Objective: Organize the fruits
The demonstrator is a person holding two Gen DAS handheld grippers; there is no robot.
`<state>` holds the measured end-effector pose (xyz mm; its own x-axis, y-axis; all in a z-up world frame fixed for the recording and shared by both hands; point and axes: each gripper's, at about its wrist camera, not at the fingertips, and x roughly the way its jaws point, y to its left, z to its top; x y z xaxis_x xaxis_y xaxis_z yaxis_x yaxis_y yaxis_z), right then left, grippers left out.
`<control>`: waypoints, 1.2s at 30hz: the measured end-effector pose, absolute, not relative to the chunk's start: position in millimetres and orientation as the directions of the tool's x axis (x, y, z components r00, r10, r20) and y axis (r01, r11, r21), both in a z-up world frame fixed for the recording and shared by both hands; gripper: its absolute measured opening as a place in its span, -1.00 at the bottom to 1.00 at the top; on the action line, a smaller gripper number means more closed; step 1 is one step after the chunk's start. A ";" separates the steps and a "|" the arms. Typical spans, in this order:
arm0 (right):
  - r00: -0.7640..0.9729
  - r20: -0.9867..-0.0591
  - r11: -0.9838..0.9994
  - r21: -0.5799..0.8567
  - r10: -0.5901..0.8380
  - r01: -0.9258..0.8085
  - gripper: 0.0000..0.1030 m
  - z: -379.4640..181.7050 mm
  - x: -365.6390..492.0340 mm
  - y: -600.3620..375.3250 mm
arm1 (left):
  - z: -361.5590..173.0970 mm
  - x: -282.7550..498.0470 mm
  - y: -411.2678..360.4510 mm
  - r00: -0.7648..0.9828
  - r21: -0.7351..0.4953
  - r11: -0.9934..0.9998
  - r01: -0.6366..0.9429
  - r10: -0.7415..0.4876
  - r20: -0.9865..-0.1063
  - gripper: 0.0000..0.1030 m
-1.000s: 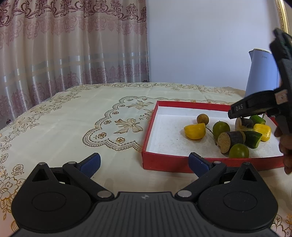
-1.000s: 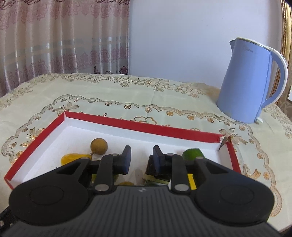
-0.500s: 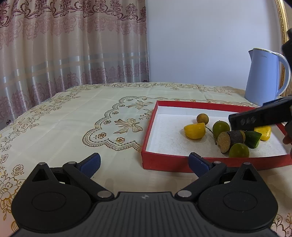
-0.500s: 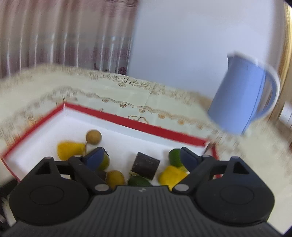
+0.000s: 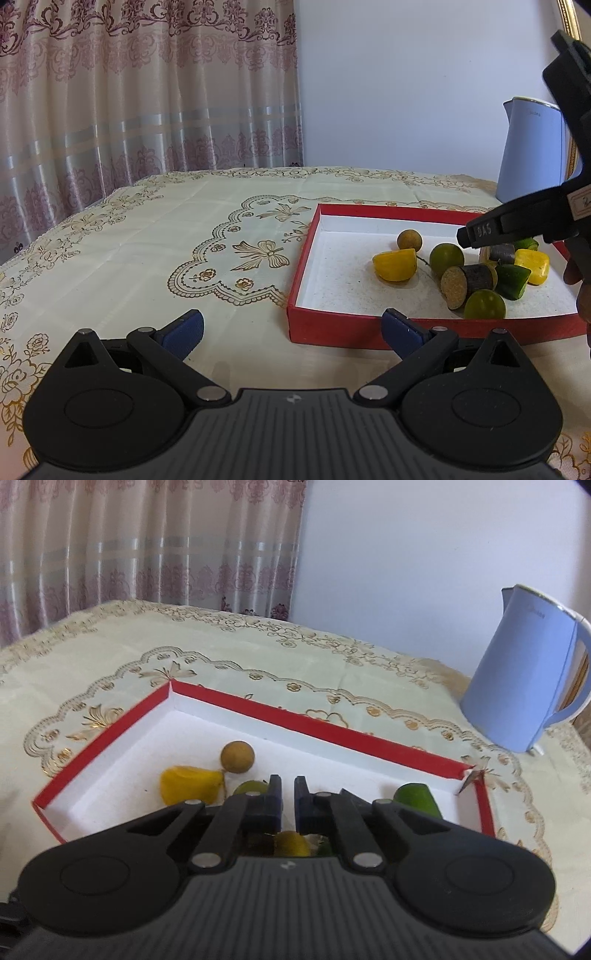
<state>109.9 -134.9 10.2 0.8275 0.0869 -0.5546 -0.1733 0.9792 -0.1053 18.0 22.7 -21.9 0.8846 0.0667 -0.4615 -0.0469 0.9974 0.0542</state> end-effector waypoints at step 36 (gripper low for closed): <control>0.913 -0.409 0.996 -0.086 -0.017 -0.020 1.00 -2.7 -61.2 -200.0 | -16.3 13.9 16.6 0.891 0.110 0.992 -0.064 0.107 -0.441 1.00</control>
